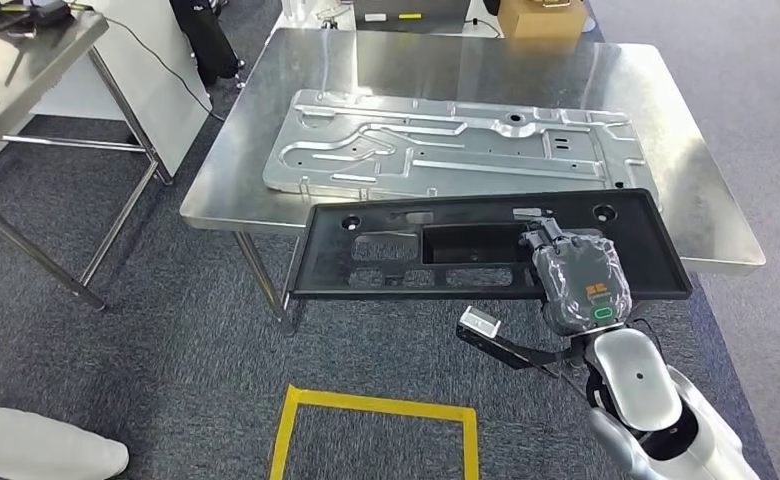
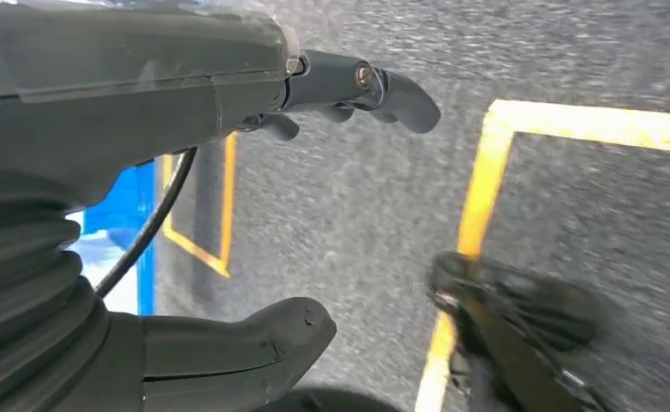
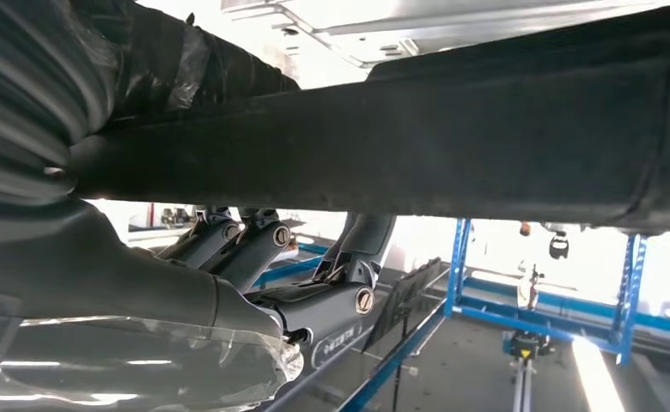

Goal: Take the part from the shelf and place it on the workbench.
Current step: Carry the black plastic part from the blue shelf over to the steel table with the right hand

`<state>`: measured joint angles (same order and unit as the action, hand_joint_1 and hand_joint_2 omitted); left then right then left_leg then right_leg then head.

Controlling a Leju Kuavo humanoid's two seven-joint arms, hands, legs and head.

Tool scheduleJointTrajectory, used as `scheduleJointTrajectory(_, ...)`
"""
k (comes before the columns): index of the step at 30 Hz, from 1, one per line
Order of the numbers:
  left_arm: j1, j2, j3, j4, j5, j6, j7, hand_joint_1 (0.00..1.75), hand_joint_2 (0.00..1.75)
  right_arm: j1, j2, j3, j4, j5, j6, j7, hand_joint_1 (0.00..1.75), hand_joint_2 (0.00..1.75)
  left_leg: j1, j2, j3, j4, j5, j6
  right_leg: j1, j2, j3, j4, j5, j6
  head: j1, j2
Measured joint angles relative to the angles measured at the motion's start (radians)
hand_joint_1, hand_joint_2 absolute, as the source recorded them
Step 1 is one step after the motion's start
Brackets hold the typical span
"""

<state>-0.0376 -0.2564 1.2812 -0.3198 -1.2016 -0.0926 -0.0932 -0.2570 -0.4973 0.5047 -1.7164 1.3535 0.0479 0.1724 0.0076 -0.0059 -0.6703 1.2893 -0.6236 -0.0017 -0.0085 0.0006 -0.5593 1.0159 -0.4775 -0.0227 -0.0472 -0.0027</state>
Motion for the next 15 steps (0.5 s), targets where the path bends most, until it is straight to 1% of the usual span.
scheduleJointTrajectory(1,0.002,0.0,0.0,0.0,-0.001,0.0,0.0,0.0,1.75,0.003,0.0,0.0,0.0,0.0,0.0,0.0,1.75,1.75,0.001,0.0,-0.005,-0.023,0.022,-0.001,0.0,0.001,0.008,0.001,-0.008,0.002,0.0,0.0)
scheduleJointTrajectory(2,0.003,0.0,0.0,0.0,-0.001,0.0,0.0,0.0,1.75,0.005,0.0,0.0,0.0,0.0,0.0,0.0,1.75,1.75,0.002,0.0,0.005,-0.076,0.064,-0.002,-0.001,0.001,0.019,0.002,-0.016,0.005,0.0,0.0)
scheduleJointTrajectory(3,0.004,0.0,0.0,0.0,-0.002,0.0,-0.001,0.0,1.75,0.006,0.0,0.0,0.0,0.0,0.0,0.0,1.75,1.75,0.002,0.001,0.022,-0.141,0.116,0.001,-0.001,0.001,0.029,0.003,-0.026,0.009,0.0,0.0)
scheduleJointTrajectory(4,0.004,0.001,0.0,0.0,-0.002,0.0,-0.001,0.0,1.75,0.006,0.001,-0.001,0.0,0.0,0.0,0.0,1.75,1.75,0.0,0.002,0.036,-0.195,0.146,0.004,0.0,0.002,0.037,0.005,-0.034,0.013,0.0,0.0)
scheduleJointTrajectory(5,0.004,0.001,0.0,0.0,-0.003,0.0,-0.001,0.0,1.75,0.006,0.001,-0.001,0.0,0.0,0.0,0.0,1.75,1.75,-0.002,0.003,0.047,-0.23,0.165,0.01,0.0,0.002,0.042,0.005,-0.042,0.019,0.0,0.0)
scheduleJointTrajectory(6,0.004,0.001,0.0,0.0,-0.003,0.0,-0.002,0.0,1.75,0.007,0.001,-0.001,0.0,0.0,0.0,0.0,1.75,1.75,-0.004,0.003,0.051,-0.244,0.171,0.018,0.001,0.002,0.046,0.006,-0.046,0.026,0.0,0.0)
scheduleJointTrajectory(7,0.004,0.001,0.0,0.0,-0.003,0.0,-0.002,0.0,1.75,0.007,0.002,-0.002,0.0,0.0,0.0,0.0,1.75,1.75,-0.005,0.003,0.052,-0.247,0.166,0.024,0.003,0.002,0.05,0.008,-0.047,0.033,0.0,0.0)
scheduleJointTrajectory(9,0.005,0.001,0.0,0.0,-0.004,0.0,-0.003,0.0,1.75,0.009,0.002,-0.005,0.0,0.0,0.0,0.0,1.75,1.75,-0.002,0.001,0.067,-0.255,0.174,0.039,0.002,0.001,0.047,0.03,-0.05,0.043,0.0,0.0)
scheduleJointTrajectory(10,0.005,0.0,0.001,0.0,-0.005,0.0,-0.003,0.0,1.75,0.01,0.002,-0.008,0.0,0.0,0.0,0.0,1.75,1.75,0.0,0.001,0.076,-0.259,0.172,0.044,0.001,0.001,0.034,0.058,-0.056,0.047,0.0,0.0)
scheduleJointTrajectory(11,0.004,0.0,0.001,0.0,-0.005,0.0,-0.004,0.0,1.75,0.01,0.002,-0.012,0.0,0.0,-0.001,0.0,1.75,1.75,0.001,0.001,0.084,-0.262,0.169,0.05,-0.001,0.001,0.008,0.103,-0.072,0.051,0.0,0.0)
scheduleJointTrajectory(13,0.003,0.0,0.001,0.0,-0.006,0.0,-0.004,0.0,1.75,0.014,0.002,-0.02,0.0,0.0,-0.001,0.0,1.75,1.75,0.0,0.0,0.093,-0.263,0.159,0.057,-0.004,0.001,-0.07,0.222,-0.122,0.06,0.001,0.0)
scheduleJointTrajectory(14,0.003,0.0,0.001,0.0,-0.007,0.0,-0.004,0.0,1.75,0.017,0.002,-0.024,0.0,0.0,-0.001,0.0,1.75,1.75,0.0,-0.001,0.099,-0.263,0.153,0.058,-0.005,0.0,-0.108,0.27,-0.142,0.062,0.001,0.0)
scheduleJointTrajectory(15,0.004,0.0,0.001,0.0,-0.007,0.0,-0.004,0.0,1.75,0.02,0.002,-0.026,0.001,0.0,-0.001,0.0,1.75,1.75,0.0,-0.001,0.106,-0.263,0.146,0.057,-0.006,0.0,-0.135,0.291,-0.144,0.062,0.001,0.0)
